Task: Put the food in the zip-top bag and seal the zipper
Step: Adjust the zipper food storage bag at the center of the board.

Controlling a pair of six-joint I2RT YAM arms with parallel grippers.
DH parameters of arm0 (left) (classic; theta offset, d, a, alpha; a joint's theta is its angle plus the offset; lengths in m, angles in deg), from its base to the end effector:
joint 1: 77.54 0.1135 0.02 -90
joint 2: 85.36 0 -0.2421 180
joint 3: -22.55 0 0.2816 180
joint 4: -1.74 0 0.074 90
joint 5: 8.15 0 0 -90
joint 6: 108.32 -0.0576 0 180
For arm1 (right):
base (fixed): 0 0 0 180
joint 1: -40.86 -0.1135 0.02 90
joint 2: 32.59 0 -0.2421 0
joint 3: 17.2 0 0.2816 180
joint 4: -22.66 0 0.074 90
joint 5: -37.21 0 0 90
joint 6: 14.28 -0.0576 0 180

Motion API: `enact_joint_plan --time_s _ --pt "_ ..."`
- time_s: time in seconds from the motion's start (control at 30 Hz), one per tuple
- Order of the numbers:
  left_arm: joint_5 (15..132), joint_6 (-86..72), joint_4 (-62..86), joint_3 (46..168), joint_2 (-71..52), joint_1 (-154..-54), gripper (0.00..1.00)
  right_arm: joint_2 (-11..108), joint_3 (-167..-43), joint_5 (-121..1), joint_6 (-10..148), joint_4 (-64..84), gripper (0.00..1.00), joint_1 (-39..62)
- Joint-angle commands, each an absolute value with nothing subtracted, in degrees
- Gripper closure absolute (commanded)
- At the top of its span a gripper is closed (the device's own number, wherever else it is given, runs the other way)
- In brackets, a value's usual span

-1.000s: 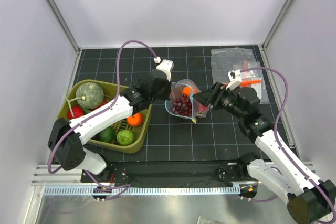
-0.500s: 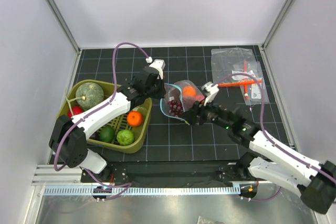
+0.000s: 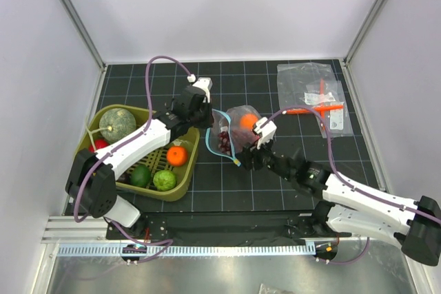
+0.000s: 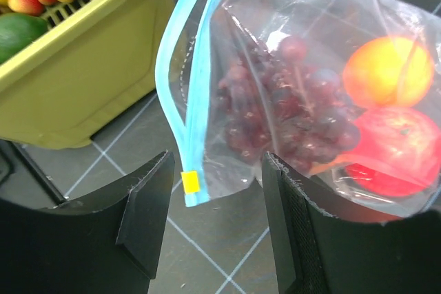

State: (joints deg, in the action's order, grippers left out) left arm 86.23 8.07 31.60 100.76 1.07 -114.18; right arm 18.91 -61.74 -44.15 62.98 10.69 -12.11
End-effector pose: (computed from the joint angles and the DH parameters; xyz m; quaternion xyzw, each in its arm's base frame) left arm 0.3132 -0.2275 0.2338 0.0636 0.8963 -0.1994 0.3909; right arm 0.1711 0.2125 0.2264 -0.2380 0.7770 0.2629 0.5201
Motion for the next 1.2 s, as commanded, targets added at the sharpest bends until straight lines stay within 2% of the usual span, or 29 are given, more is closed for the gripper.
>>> enact_joint_plan --time_s 0.0,0.3,0.53,0.73,0.77,0.87,0.9,1.0,1.17 --pt "85.10 7.87 31.44 101.20 0.95 -113.84 1.00 19.44 -62.46 -37.42 65.52 11.86 0.40 -14.25" --pt "83.96 7.78 32.05 101.91 1.91 -113.84 1.00 23.99 -62.81 -31.98 70.35 11.32 0.42 -24.68" --pt "82.99 7.78 33.11 102.70 2.79 -113.84 1.00 39.35 -69.14 -12.83 75.36 7.99 0.39 -36.38" --pt "82.46 8.04 33.11 102.61 2.27 -113.84 1.00 47.38 -73.36 1.32 77.65 8.06 0.41 -37.98" --pt "82.29 8.04 33.20 102.61 2.09 -113.84 1.00 47.56 -73.45 2.48 77.74 8.42 0.44 -37.98" --pt "82.02 8.39 33.20 102.44 1.74 -113.84 1.00 45.82 -73.02 3.54 77.56 9.48 0.66 -37.98" --pt "82.02 8.48 33.20 102.35 1.65 -113.84 0.99 45.02 -72.75 3.11 77.47 9.48 0.80 -37.98" --pt "79.56 9.09 33.37 102.35 0.86 -113.84 1.00 39.77 -71.87 0.65 76.25 8.69 0.99 -38.07" --pt "81.31 9.89 35.99 103.74 -2.91 -113.93 1.00 27.20 -69.59 -5.76 72.91 6.32 0.99 -37.98"
